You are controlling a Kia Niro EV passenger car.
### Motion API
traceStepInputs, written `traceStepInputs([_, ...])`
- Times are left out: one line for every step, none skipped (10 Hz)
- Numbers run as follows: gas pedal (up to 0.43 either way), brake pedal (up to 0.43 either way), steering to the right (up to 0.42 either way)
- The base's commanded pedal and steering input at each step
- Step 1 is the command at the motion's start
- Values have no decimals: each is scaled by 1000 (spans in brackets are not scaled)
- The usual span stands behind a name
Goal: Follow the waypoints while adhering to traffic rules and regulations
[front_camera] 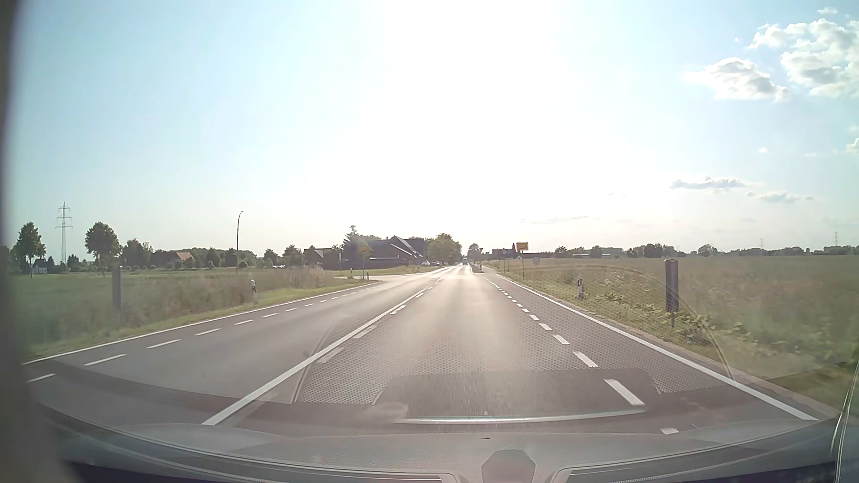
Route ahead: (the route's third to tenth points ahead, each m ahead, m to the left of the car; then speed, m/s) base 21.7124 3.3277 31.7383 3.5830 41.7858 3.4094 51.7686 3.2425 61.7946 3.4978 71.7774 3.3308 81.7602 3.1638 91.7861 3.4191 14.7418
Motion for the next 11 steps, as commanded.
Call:
traceStepInputs([130, 6, 1])
traceStepInputs([130, 6, 0])
traceStepInputs([130, 6, 0])
traceStepInputs([130, 6, 0])
traceStepInputs([118, 6, 0])
traceStepInputs([118, 6, 0])
traceStepInputs([118, 6, 0])
traceStepInputs([98, 6, 0])
traceStepInputs([87, 6, 0])
traceStepInputs([79, 6, 0])
traceStepInputs([67, 6, 0])
